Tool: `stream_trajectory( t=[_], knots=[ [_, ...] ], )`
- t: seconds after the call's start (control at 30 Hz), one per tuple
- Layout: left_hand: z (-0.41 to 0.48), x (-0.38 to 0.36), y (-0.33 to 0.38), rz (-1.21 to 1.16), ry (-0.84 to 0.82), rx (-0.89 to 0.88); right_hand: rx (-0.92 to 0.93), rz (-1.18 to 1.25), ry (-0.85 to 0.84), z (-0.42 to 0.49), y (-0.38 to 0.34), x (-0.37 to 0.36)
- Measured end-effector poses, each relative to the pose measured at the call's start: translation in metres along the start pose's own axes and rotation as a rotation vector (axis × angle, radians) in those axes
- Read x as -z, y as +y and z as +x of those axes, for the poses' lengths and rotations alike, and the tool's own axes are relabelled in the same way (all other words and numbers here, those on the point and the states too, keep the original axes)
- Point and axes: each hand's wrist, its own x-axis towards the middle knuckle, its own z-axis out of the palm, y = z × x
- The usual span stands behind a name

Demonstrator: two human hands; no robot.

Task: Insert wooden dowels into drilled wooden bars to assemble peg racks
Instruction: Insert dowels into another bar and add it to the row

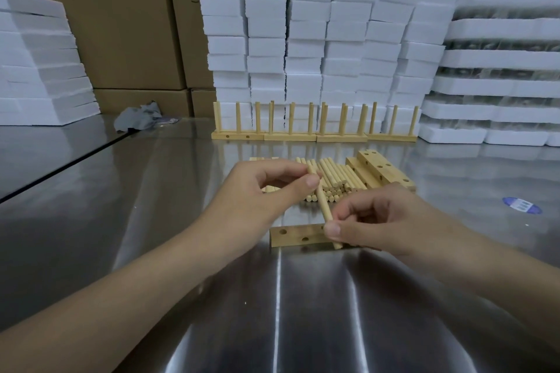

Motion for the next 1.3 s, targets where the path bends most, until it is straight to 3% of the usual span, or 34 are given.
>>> stream_trajectory(
  t=[0.13,0.3,0.47,0.63,0.97,1.3],
  knots=[
    [-0.002,0.0,0.004,-0.153,0.01,0.048,0.012,-0.017,-0.031,0.0,-0.002,0.0],
    [0.0,0.011,0.0,-0.132,-0.017,0.04,0.013,-0.082,0.087,-0.002,-0.005,0.012],
    [0.002,0.024,-0.006,0.203,-0.16,0.035,0.096,-0.01,0.345,-0.004,-0.006,0.023],
    [-0.004,0.021,-0.01,0.516,-0.336,0.072,0.158,0.003,0.431,-0.005,-0.006,0.021],
    [-0.011,-0.009,-0.015,0.311,-0.294,0.053,0.382,-0.138,0.405,-0.008,-0.019,0.006],
    [-0.011,-0.013,-0.009,0.29,-0.295,0.045,0.424,-0.263,0.367,-0.001,-0.018,-0.01]
  ],
)
